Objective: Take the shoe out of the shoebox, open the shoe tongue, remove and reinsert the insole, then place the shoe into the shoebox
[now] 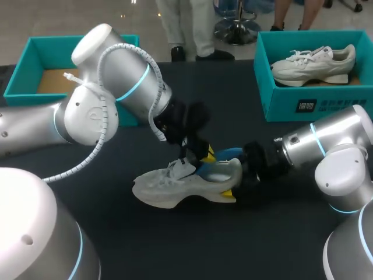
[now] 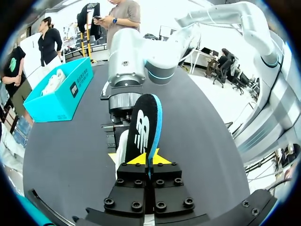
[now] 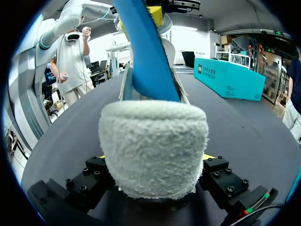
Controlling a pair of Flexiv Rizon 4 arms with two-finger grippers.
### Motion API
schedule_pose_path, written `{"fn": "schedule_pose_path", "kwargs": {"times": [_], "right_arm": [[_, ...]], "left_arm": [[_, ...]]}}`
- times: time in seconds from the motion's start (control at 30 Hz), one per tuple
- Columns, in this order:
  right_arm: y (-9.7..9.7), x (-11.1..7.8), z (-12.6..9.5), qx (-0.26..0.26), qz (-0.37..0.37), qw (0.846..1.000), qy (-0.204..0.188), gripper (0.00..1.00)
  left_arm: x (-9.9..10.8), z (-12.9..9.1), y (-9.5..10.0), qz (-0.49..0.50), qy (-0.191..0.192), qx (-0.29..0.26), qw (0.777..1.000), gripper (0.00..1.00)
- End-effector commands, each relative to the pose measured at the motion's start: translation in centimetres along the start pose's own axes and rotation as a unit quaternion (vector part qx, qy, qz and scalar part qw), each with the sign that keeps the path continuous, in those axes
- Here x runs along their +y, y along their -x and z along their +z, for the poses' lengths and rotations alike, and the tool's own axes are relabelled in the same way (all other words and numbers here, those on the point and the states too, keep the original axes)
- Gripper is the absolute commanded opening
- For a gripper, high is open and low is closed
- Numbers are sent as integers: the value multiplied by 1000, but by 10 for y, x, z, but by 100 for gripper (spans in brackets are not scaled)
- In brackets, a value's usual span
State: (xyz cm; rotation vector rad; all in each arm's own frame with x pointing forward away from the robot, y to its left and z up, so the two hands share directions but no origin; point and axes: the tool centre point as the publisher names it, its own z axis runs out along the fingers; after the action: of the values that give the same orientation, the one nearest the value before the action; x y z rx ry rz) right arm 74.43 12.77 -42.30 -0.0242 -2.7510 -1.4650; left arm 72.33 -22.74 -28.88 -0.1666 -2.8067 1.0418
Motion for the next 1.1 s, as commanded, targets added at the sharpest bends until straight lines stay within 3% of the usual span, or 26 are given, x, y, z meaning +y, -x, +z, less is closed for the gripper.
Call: {"fn": "schedule_pose_path", "kwargs": {"times": [0.03,0.2,0.4,0.83,1.1], "right_arm": [[0,1,3,0,0,1000,-2,0],[0,1,3,0,0,1000,-2,0],[0,1,3,0,0,1000,-2,0],[0,1,3,0,0,1000,-2,0],[0,1,3,0,0,1000,-2,0]], "left_arm": [[-4,-4,2,3,-5,8,1000,0],[-9,-2,4,3,-12,20,1000,0],[-18,-15,1,10,-40,34,999,0],[-51,-37,-3,29,-90,65,993,0],[-73,-56,-11,39,-122,55,990,0]]}}
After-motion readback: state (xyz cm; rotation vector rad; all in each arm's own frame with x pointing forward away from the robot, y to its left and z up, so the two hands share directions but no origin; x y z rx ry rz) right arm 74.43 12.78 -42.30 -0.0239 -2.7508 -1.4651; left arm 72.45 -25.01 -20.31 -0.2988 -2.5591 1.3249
